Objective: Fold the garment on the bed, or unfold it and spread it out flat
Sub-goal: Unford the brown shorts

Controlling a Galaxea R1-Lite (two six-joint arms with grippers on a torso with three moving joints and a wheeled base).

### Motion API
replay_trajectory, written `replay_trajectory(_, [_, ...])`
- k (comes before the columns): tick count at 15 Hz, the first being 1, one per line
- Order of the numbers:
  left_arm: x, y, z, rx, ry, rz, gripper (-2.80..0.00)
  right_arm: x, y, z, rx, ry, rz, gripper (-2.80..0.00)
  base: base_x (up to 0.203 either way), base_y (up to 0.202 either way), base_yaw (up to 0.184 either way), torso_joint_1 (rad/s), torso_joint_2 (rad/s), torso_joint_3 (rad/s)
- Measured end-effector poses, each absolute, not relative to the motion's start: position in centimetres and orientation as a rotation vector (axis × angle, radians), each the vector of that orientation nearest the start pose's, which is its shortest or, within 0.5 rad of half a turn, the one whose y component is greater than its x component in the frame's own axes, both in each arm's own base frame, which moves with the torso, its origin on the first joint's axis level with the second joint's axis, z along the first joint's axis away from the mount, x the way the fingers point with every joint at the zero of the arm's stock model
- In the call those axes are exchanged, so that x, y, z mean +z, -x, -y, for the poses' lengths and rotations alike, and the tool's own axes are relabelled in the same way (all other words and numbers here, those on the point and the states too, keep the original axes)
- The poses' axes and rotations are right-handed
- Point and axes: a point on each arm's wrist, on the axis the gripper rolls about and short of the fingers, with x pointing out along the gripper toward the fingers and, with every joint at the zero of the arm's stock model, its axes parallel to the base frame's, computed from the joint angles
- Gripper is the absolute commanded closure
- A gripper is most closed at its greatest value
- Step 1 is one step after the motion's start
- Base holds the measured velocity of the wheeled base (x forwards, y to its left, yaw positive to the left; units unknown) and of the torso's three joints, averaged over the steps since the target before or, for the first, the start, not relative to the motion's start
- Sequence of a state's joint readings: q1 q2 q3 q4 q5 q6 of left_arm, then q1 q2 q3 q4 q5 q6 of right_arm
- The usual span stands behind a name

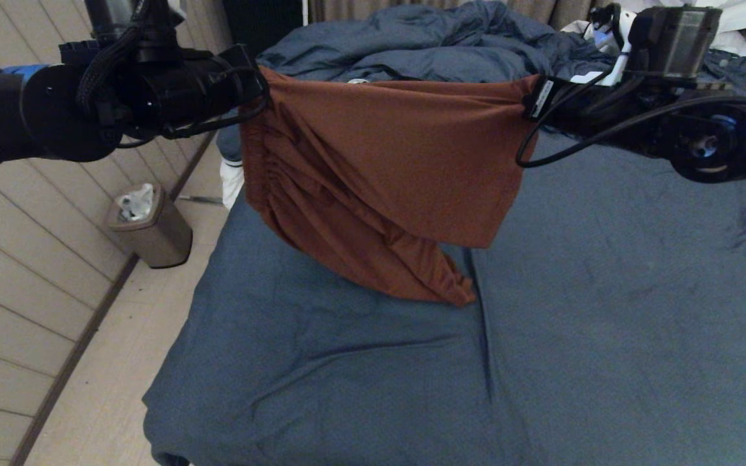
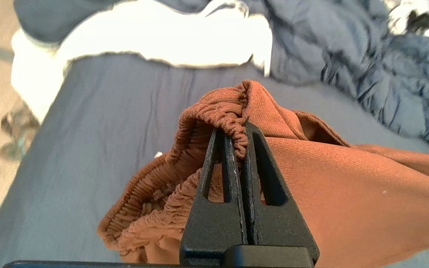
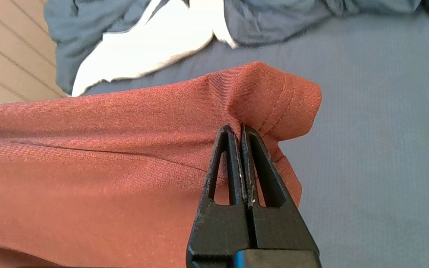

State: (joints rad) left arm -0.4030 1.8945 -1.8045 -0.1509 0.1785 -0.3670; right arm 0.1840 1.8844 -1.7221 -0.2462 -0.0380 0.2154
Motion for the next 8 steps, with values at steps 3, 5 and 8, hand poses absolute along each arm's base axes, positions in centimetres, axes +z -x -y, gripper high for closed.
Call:
replay_trajectory(3, [36.1,-34.9,14.4,-0.217,0.366,0.046,0.00,35.1,-37.1,-6.8,0.154,-0.215,0.069,0.00,0.000,0.000,0.000,0.000,0.00,0.000])
replay_trajectory(5, [37.0,-34.3,14.1,-0.207,0.370,0.064,0.00,35.8,-36.6,-6.8,0.158,-0.214,0.083,0.00,0.000,0.000,0.000,0.000,0.00,0.000])
replay_trajectory(8, [37.9,-32.5,13.4,-0.205,0.369,0.072,0.00,36.5,-35.0,-6.8,0.162,-0.212,0.061,0.00,0.000,0.000,0.000,0.000,0.00,0.000])
